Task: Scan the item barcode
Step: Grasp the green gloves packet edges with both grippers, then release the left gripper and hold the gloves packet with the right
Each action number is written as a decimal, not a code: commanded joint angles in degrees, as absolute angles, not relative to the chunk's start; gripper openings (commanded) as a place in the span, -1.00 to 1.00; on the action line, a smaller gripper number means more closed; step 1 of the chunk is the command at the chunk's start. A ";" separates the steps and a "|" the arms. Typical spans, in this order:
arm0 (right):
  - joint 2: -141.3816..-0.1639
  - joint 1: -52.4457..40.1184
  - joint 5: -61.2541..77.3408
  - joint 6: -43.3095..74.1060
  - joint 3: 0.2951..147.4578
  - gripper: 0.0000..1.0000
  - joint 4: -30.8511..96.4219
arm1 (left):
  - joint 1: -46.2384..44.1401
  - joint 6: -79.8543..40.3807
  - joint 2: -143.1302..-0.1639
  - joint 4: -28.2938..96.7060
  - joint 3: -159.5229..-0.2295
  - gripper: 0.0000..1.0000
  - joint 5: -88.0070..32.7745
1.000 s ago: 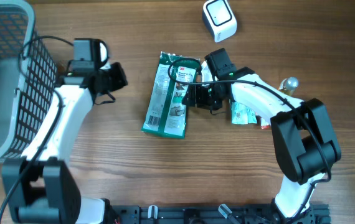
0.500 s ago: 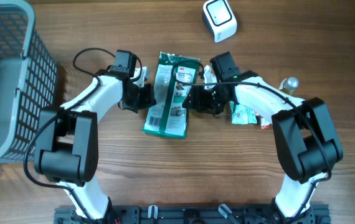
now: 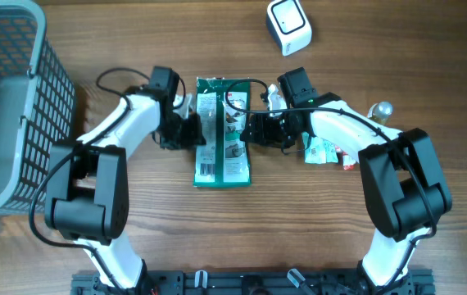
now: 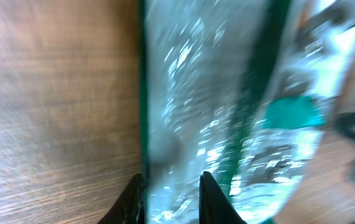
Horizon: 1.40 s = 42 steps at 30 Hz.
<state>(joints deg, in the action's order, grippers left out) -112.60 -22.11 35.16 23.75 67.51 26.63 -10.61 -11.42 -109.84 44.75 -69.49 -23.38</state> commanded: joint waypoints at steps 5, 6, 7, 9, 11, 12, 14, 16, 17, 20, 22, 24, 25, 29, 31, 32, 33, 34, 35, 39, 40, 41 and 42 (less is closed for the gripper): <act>-113.03 -21.89 38.26 20.99 67.05 0.25 26.17 | -9.58 -10.68 -110.13 45.04 -74.98 -0.73 -23.38; -113.03 -21.89 38.26 20.97 67.05 0.25 26.17 | -9.63 -10.68 -110.65 45.04 -74.94 -0.72 -21.89; -113.03 -21.89 38.26 20.99 67.05 0.25 26.17 | -9.63 -10.70 -111.46 45.04 -74.89 -0.72 -21.37; -113.03 -21.89 38.26 20.99 67.05 0.25 26.17 | -9.63 -10.68 -113.10 45.06 -74.89 -0.72 -21.39; -113.03 -21.89 38.26 20.97 67.05 0.25 26.20 | -9.63 -10.70 -115.00 45.04 -74.89 -0.73 -21.39; -113.03 -21.89 38.28 20.99 67.02 0.26 26.30 | -9.63 -10.68 -116.09 45.06 -74.89 -0.73 -21.39; -113.03 -21.91 38.28 21.02 66.98 0.33 26.41 | -9.63 -10.68 -117.73 45.08 -74.81 -0.73 -21.37; -113.06 -22.20 38.28 21.12 66.98 0.33 26.41 | -9.63 -10.70 -118.24 44.62 -74.15 -0.73 -21.39; -113.06 -22.63 38.28 21.15 66.98 0.33 26.41 | -9.63 -10.70 -118.21 44.40 -73.82 -0.73 -21.39; -113.06 -24.49 38.22 21.19 66.98 0.31 26.39 | -9.63 -10.70 -118.24 44.40 -73.73 -0.72 -21.39; -113.06 -25.47 37.63 22.22 66.98 0.30 26.44 | -9.63 -10.70 -118.24 44.42 -73.71 -0.72 -21.37; -113.06 -26.15 35.77 23.90 66.98 0.29 26.37 | -9.63 -10.70 -118.21 44.45 -73.71 -0.72 -21.39; -113.06 -26.33 35.27 24.21 66.98 0.29 26.39 | -9.63 -10.70 -118.24 44.45 -73.71 -0.72 -21.39; -113.06 -26.46 34.96 24.18 66.98 0.28 26.37 | -9.63 -10.70 -118.21 44.42 -73.71 -0.72 -21.37; -113.06 -26.46 32.12 23.97 66.98 0.28 25.89 | -9.63 -10.70 -118.24 44.42 -73.71 -0.72 -21.39; -113.06 -26.46 31.11 23.99 66.98 0.29 25.50 | -9.63 -10.70 -118.21 44.42 -73.71 -0.72 -21.39; -113.06 -26.46 30.98 24.01 66.98 0.29 25.32 | -9.63 -10.70 -118.24 44.42 -73.71 -0.72 -21.39; -113.06 -26.46 31.03 24.12 66.98 0.29 25.30 | -9.63 -10.70 -118.24 44.42 -73.71 -0.72 -21.39; -113.06 -26.46 31.00 24.12 66.98 0.28 25.36 | -9.63 -10.70 -118.24 44.42 -73.71 -0.72 -21.39; -114.83 -26.46 32.01 25.98 63.83 0.23 22.15 | -9.63 -10.72 -118.21 44.42 -73.71 -0.72 -21.39; -115.31 -26.46 34.65 26.15 62.08 0.20 19.20 | -9.63 -10.70 -118.24 44.42 -73.71 -0.72 -21.39; -115.52 -26.46 37.76 26.13 60.86 0.19 16.62 | -9.63 -10.70 -118.24 44.42 -73.71 -0.72 -21.39; -115.72 -26.46 40.82 26.68 59.72 0.18 13.72 | -9.63 -10.72 -118.21 44.42 -73.71 -0.72 -21.39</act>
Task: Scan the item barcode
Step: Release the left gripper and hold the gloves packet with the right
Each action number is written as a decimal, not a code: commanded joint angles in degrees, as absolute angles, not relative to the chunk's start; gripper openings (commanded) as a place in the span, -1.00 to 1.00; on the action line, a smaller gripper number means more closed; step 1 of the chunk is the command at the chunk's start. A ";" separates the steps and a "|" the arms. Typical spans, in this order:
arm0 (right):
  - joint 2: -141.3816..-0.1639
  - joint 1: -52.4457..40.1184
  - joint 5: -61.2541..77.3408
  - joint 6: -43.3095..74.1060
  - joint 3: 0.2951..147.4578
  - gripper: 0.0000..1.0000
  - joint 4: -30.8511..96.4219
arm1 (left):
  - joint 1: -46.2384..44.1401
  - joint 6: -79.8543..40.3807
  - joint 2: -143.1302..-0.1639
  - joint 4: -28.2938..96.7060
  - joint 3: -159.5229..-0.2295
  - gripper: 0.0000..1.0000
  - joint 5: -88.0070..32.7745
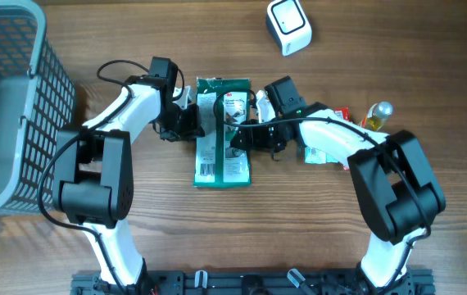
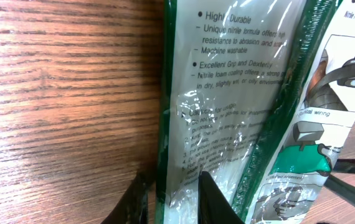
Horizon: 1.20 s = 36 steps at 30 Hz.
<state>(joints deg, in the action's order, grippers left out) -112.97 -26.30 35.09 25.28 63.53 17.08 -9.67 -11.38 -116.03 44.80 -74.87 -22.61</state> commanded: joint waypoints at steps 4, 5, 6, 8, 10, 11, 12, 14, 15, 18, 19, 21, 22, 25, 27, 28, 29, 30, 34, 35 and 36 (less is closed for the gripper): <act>-115.74 -26.46 44.01 28.69 58.59 0.09 7.31 | -9.63 -10.72 -118.24 44.40 -73.71 -0.72 -21.39; -115.81 -26.46 44.07 29.36 58.59 0.02 5.96 | -9.63 -10.72 -118.21 44.40 -73.71 -0.72 -21.39; -115.87 -26.50 44.05 30.48 58.59 -0.06 4.80 | -9.63 -10.72 -118.24 44.40 -73.71 -0.72 -21.39; -115.96 -26.63 44.01 32.36 58.59 -0.17 3.46 | -9.63 -10.72 -118.24 44.40 -73.71 -0.72 -21.39; -115.96 -26.68 43.57 35.70 58.59 -0.15 2.66 | -9.63 -10.72 -118.24 44.40 -73.71 -0.72 -21.39; -115.96 -26.68 43.57 36.60 58.59 -0.15 2.22 | -9.63 -10.70 -118.24 44.40 -73.71 -0.72 -21.39; -115.96 -26.74 43.57 37.28 58.59 -0.16 1.72 | -9.63 -10.72 -118.21 44.40 -73.71 -0.72 -21.39; -115.96 -27.09 43.35 37.89 58.59 -0.15 0.93 | -9.63 -10.70 -118.24 44.40 -73.71 -0.72 -21.39; -115.96 -27.29 43.11 38.72 58.57 -0.15 0.97 | -9.63 -10.70 -118.24 44.40 -73.71 -0.72 -21.39; -116.44 -28.14 42.92 42.57 58.48 -0.15 0.60 | -9.63 -10.72 -118.24 44.40 -73.71 -0.72 -21.39; -116.86 -28.53 42.92 43.05 58.48 -0.15 -0.10 | -9.63 -10.70 -118.21 44.40 -73.71 -0.71 -21.39; -117.73 -29.15 43.18 43.51 58.48 -0.19 -1.54 | -9.63 -10.70 -118.24 44.40 -73.71 -0.72 -21.39; -118.34 -29.50 44.05 43.44 58.48 -0.20 -2.90 | -9.63 -10.70 -118.24 44.40 -73.71 -0.71 -21.39; -119.07 -29.74 47.05 43.42 58.48 -0.34 -6.00 | -9.63 -10.70 -118.21 44.42 -73.71 -0.71 -21.39; -119.07 -29.71 48.42 43.42 58.48 -0.57 -6.79 | -9.63 -10.70 -118.21 44.42 -73.71 -0.70 -21.39; -119.07 -29.71 48.38 43.38 58.48 -0.60 -6.79 | -9.63 -10.70 -118.24 44.42 -73.71 -0.70 -21.39; -119.07 -29.71 48.38 43.20 58.48 -0.61 -6.79 | -9.63 -10.70 -118.24 44.40 -73.71 -0.70 -21.39; -119.07 -29.71 48.40 42.59 58.48 -0.67 -6.79 | -9.63 -10.70 -118.24 44.40 -73.71 -0.70 -21.37; -119.07 -29.67 48.58 38.11 58.48 -0.78 -6.55 | -9.63 -10.72 -118.21 44.03 -73.71 -0.70 -21.39; -119.07 -29.67 48.58 36.36 58.48 -0.77 -6.44 | -9.63 -10.72 -118.21 44.01 -73.71 -0.70 -21.39; -119.07 -29.65 48.58 35.31 58.48 -0.75 -6.37 | -9.63 -10.72 -118.21 43.99 -73.71 -0.70 -21.41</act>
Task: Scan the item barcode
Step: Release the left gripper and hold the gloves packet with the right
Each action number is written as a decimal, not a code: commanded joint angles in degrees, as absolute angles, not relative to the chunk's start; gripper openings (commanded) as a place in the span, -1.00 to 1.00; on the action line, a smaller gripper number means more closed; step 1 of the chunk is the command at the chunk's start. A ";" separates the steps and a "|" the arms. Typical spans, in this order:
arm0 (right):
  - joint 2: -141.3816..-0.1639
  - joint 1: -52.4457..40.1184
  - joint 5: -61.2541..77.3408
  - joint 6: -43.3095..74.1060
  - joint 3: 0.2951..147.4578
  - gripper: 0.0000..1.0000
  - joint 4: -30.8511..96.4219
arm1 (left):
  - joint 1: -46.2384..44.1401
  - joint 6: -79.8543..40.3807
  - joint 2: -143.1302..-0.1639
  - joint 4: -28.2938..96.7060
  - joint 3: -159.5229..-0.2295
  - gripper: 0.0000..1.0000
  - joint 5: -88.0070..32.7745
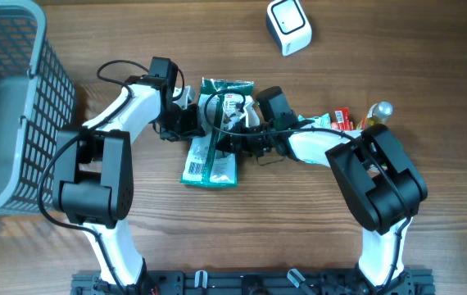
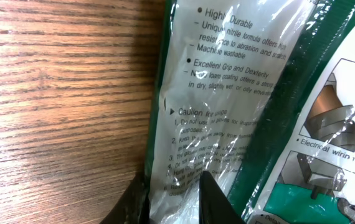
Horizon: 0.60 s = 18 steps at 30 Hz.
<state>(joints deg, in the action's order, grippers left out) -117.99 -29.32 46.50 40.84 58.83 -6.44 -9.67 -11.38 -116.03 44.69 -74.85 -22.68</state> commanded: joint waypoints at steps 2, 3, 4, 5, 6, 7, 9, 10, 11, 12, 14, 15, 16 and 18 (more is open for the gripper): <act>-119.07 -29.54 48.60 34.46 58.48 -0.74 -6.37 | -9.50 -10.72 -118.19 43.94 -73.89 -0.70 -21.50; -119.07 -29.52 48.58 34.44 58.48 -0.76 -6.37 | -9.32 -10.76 -118.08 43.99 -74.30 -0.70 -22.17; -119.07 -29.47 48.58 34.44 58.48 -0.81 -6.37 | -8.99 -10.76 -117.91 44.07 -75.00 -0.70 -23.62; -119.07 -29.39 48.60 34.46 58.48 -0.87 -6.35 | -8.49 -10.76 -117.51 44.27 -75.79 -0.68 -25.15; -119.07 -29.21 48.58 34.50 58.48 -0.91 -5.91 | -7.60 -10.76 -116.46 44.53 -76.88 -0.65 -27.51; -119.07 -29.15 48.58 34.48 58.48 -0.91 -5.37 | -6.98 -10.83 -115.59 44.56 -77.36 -0.62 -28.88; -119.07 -28.71 48.42 34.46 58.48 -0.91 -3.38 | -5.26 -10.96 -113.03 44.58 -78.04 -0.57 -30.98; -119.07 -28.40 47.64 34.46 58.48 -0.91 -2.44 | -4.25 -10.96 -111.59 44.56 -78.04 -0.55 -31.05; -119.07 -28.21 47.46 34.15 58.48 -0.91 -2.26 | -2.81 -10.94 -110.10 44.60 -78.04 -0.53 -31.03; -119.07 -28.08 47.51 32.82 58.48 -0.91 -2.28 | -1.63 -10.94 -109.43 44.64 -78.04 -0.52 -31.00; -119.07 -28.10 47.51 30.48 58.48 -0.92 -2.26 | 0.08 -10.92 -109.19 44.73 -78.02 -0.50 -30.76; -119.07 -28.10 47.51 29.85 58.48 -0.92 -2.26 | 0.78 -10.92 -109.19 44.99 -78.02 -0.49 -29.45; -119.07 -28.10 47.51 29.80 58.48 -0.91 -2.26 | 1.26 -10.94 -109.19 45.39 -78.02 -0.48 -26.65; -119.07 -28.10 47.51 29.23 58.48 -0.91 -2.28 | 1.54 -11.07 -109.19 45.82 -78.02 -0.43 -20.51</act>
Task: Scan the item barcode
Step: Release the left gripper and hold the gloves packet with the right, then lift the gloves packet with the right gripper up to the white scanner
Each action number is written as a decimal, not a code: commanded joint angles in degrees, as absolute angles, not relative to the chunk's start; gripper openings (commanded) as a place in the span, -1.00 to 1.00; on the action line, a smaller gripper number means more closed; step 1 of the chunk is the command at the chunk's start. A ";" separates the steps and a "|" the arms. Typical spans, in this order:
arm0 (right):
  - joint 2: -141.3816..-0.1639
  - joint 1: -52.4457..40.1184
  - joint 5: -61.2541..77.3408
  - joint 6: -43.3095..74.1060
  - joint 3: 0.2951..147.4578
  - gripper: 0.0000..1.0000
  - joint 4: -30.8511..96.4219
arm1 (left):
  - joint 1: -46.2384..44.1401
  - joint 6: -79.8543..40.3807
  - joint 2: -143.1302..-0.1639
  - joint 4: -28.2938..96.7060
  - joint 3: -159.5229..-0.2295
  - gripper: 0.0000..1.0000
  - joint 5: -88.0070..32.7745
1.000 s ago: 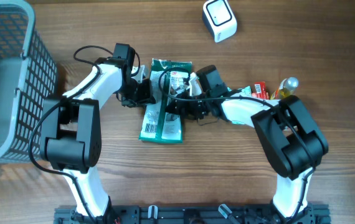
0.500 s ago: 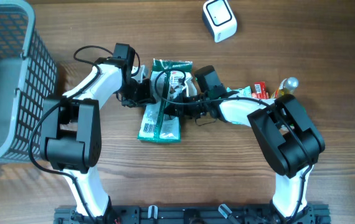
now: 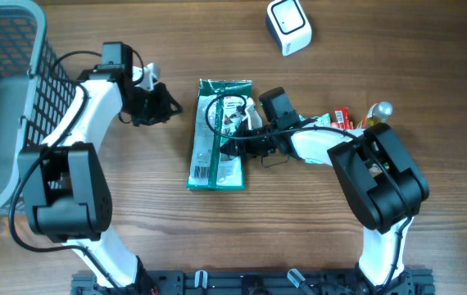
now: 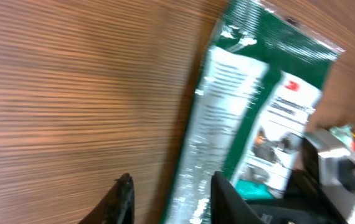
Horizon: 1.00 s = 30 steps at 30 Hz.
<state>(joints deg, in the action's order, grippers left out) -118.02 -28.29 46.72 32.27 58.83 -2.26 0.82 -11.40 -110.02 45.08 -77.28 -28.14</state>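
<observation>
The green glove package (image 3: pixel 215 135) lies flat at mid-table with its printed back up; it also shows in the left wrist view as the package (image 4: pixel 252 118). My left gripper (image 3: pixel 168 107) hovers to its left, apart from it. In its own view the left gripper (image 4: pixel 172 200) is open with only wood between the fingers. My right gripper (image 3: pixel 235 145) sits on the package's right edge and seems shut on it. The white barcode scanner (image 3: pixel 288 26) stands at the far edge.
A grey wire basket (image 3: pixel 8 98) fills the far left. Right of the package lie a red packet (image 3: pixel 341 118) and a small bottle (image 3: pixel 378 111), close by the right arm. A black cable (image 3: pixel 214 113) loops over the package's top.
My left gripper has let go of the package's left edge, opened and moved away to the left. The package, then buckled and tilted, now lies flat. The right gripper stays at its right edge.
Both grippers stood at the package's two sides, the left one shut on its left edge. The right gripper then reached over the package's right half. After that the package was buckled and shifted leftward. Now the left gripper is free and the package lies flat.
</observation>
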 commanded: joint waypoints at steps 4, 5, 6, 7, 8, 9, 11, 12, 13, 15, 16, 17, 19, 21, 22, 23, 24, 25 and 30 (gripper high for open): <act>-119.07 -28.10 47.48 26.98 58.48 -0.91 -2.28 | 0.86 -14.20 -109.19 46.70 -77.91 -0.22 -8.27; -119.07 -28.10 47.48 26.96 58.48 -0.91 -2.28 | 0.60 -14.20 -109.19 47.03 -77.91 -0.16 -6.61; -119.07 -28.10 47.48 26.96 58.48 -0.93 -2.28 | 0.08 -14.17 -109.19 47.24 -77.89 -0.07 -4.58; -119.07 -28.10 47.48 26.94 58.48 -0.91 -2.28 | -0.40 -14.17 -109.19 47.24 -77.89 -0.06 -2.94; -119.07 -28.10 47.46 26.94 58.48 -0.91 -2.28 | -0.95 -14.15 -109.19 47.22 -77.91 -0.05 -1.23; -119.07 -28.10 47.46 26.94 58.48 -0.91 -2.28 | -1.41 -14.15 -109.19 47.22 -77.91 -0.04 0.38; -119.07 -28.10 47.46 26.89 58.48 -0.91 -2.26 | -2.09 -14.17 -109.19 47.24 -77.89 0.06 2.07; -119.07 -28.10 47.46 26.85 58.48 -0.91 -2.28 | -2.31 -14.15 -109.19 47.27 -77.89 0.61 2.02; -119.07 -28.10 47.46 26.74 58.48 -0.91 -2.26 | -2.44 -14.17 -109.19 47.42 -77.91 1.00 2.02; -119.07 -28.10 47.46 26.37 58.48 -0.91 -2.26 | -2.52 -14.15 -109.19 47.40 -77.91 1.00 2.02; -119.07 -28.10 47.48 25.80 58.48 -0.91 -2.26 | -2.50 -14.15 -109.19 47.40 -77.91 1.00 2.02; -119.07 -28.10 47.46 25.58 58.48 -0.91 -2.24 | -2.50 -14.15 -109.19 47.40 -77.91 1.00 2.02; -119.07 -28.10 47.46 25.58 58.48 -0.91 -2.26 | -2.50 -14.15 -109.19 47.18 -77.91 1.00 2.00; -119.07 -28.10 47.46 25.58 58.48 -0.91 -2.26 | -2.50 -14.15 -109.19 46.00 -77.91 1.00 2.02; -119.07 -28.10 47.46 25.47 58.48 -0.91 -2.26 | -2.50 -14.15 -109.19 45.67 -77.91 1.00 2.02; -119.07 -28.10 47.46 25.47 58.48 -0.91 -2.26 | -2.50 -14.15 -109.19 45.69 -77.91 1.00 2.02; -119.07 -28.10 47.46 25.45 58.48 -0.91 -2.28 | -2.50 -14.15 -109.19 45.69 -77.91 1.00 2.02; -119.07 -28.10 47.44 25.45 58.48 -0.91 -2.28 | -2.50 -14.15 -109.19 45.69 -77.91 1.00 2.02; -119.07 -28.10 47.48 25.47 58.48 -0.92 -2.07 | -2.50 -14.15 -109.19 45.69 -77.91 1.00 2.02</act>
